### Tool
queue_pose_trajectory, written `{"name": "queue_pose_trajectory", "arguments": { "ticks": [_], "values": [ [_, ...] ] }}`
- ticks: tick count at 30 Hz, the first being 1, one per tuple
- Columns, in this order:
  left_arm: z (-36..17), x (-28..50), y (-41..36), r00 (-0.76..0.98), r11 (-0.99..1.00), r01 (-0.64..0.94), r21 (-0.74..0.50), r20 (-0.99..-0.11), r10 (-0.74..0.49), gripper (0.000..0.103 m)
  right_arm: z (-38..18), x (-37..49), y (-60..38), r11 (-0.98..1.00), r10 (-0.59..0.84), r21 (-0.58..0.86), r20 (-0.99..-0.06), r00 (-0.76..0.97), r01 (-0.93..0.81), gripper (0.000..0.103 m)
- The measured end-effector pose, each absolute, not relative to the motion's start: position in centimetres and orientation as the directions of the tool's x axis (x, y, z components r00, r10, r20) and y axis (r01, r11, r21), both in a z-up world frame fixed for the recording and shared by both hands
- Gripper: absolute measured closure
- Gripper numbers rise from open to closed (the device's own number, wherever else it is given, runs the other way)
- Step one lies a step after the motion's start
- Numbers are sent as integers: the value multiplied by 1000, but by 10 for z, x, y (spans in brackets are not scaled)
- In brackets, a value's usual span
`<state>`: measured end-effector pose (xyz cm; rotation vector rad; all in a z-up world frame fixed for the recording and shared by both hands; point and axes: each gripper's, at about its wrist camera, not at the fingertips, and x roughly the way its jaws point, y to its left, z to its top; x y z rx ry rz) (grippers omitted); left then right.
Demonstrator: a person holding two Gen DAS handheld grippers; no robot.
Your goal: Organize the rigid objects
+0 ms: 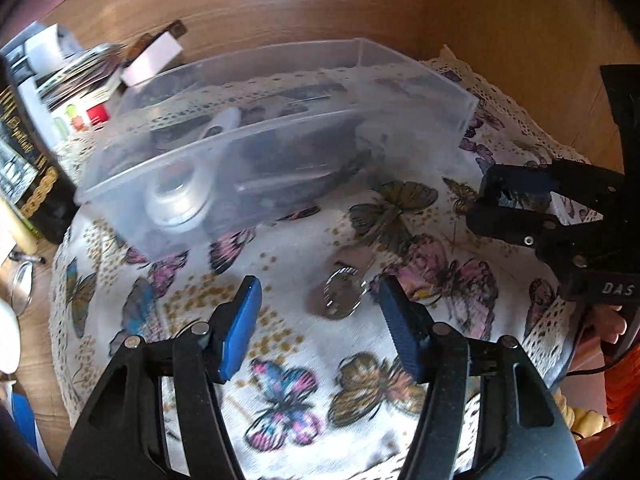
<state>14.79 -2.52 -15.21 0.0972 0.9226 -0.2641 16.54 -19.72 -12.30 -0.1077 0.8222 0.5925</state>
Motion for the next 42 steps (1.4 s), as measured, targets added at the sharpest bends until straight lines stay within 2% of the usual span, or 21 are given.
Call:
{"name": "queue_pose_trajectory", "arguments": {
  "ticks": [3, 9, 10, 11, 12, 16, 18, 27, 42],
  "values": [
    [-151, 160, -32, 563, 960, 275, -45, -802, -199, 42, -122, 166, -205, 838, 461, 146, -706, 538, -526, 46],
    [-162, 178, -43, 538, 956, 291, -45, -818, -202, 52, -120, 163, -212, 837, 467, 147, -693, 550, -527, 46],
    [-162, 177, -45, 543, 956, 292, -39, -816, -199, 60, -119, 163, -211, 837, 468, 147, -690, 551, -527, 46],
    [-162, 175, -45, 546, 956, 290, -39, -814, -199, 74, -118, 163, -212, 837, 470, 147, -687, 554, -528, 46],
    [-161, 174, -44, 547, 958, 285, -40, -813, -197, 79, -118, 163, -211, 836, 472, 147, -685, 555, -528, 46],
    [-160, 165, -41, 558, 961, 274, -33, -808, -187, 85, -114, 161, -211, 830, 482, 146, -674, 560, -539, 46],
    [-159, 159, -40, 572, 965, 264, -11, -804, -166, 94, -113, 161, -209, 828, 485, 145, -670, 562, -541, 46],
    [-145, 142, -17, 608, 975, 217, -52, -774, -177, 96, -108, 161, -202, 823, 500, 154, -653, 570, -546, 46],
    [-84, 118, 21, 744, 986, 146, -79, -648, -162, 96, -77, 167, -187, 816, 529, 150, -583, 617, -558, 46]
  ]
}}
